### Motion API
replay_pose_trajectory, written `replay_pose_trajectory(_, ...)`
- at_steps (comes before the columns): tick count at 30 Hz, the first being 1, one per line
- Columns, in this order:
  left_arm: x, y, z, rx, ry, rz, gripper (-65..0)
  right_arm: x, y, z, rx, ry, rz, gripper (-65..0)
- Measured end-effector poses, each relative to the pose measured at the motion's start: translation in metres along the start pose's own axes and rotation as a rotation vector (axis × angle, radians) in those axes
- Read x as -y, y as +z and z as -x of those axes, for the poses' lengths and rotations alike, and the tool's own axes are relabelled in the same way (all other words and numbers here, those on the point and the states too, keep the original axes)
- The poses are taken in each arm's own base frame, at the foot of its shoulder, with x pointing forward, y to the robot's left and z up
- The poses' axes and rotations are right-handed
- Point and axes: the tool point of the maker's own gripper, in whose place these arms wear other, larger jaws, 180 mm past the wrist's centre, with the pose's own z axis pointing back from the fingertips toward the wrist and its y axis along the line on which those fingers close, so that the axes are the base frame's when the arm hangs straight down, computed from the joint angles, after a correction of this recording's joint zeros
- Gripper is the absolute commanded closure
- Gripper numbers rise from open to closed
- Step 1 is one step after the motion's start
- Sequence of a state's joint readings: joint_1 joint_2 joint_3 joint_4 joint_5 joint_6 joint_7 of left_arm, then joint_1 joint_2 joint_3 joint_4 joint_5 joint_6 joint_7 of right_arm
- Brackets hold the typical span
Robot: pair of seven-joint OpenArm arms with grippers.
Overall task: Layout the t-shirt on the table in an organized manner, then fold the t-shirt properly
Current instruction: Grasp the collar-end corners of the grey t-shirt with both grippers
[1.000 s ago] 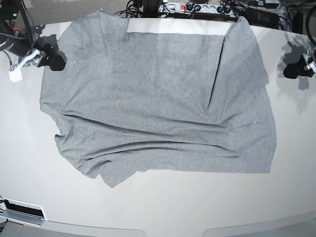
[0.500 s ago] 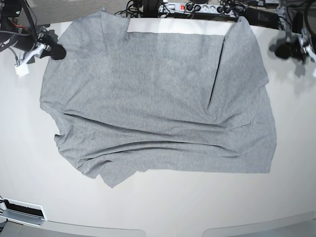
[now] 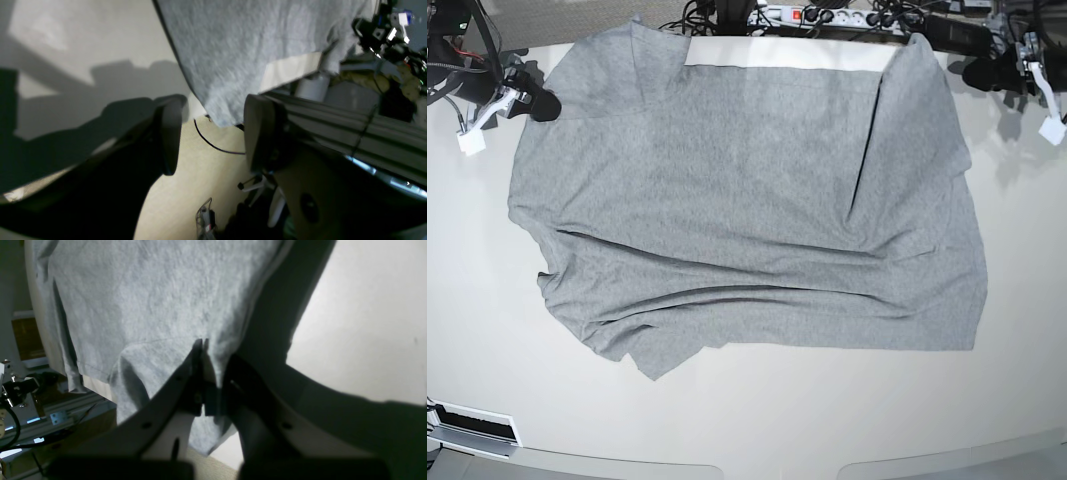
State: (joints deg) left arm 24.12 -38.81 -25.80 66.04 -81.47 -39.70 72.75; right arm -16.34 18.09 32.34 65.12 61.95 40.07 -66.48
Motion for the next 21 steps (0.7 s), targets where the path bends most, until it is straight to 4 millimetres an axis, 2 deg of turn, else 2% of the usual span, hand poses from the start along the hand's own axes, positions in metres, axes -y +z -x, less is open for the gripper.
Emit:
replay_pose_trajectory(2,-0.003,-0.003,0.007,-0.029,-0.003,-0.019,-31.7,0.0,0.0,0.0,0.0,0.0,0.0,0.0)
replay_pose_trajectory(11,-0.018,-0.013,0.011,-0.007,-0.026,-0.103,-31.7,0.0,0.0,0.0,0.0,0.0,0.0,0.0)
replay_pose_trajectory(15,-0.013,-0.021,0.011,0.012,-0.017,-0.08,-31.7,-0.002,0.0,-0.001,0.008,-0.004,-0.009,0.0)
replay_pose_trajectory(21,0.01,-0.051,0.024,-0.02,-0.029,0.013,-31.7,-0.003,-0.001,-0.006,0.012,0.003,-0.012,0.0)
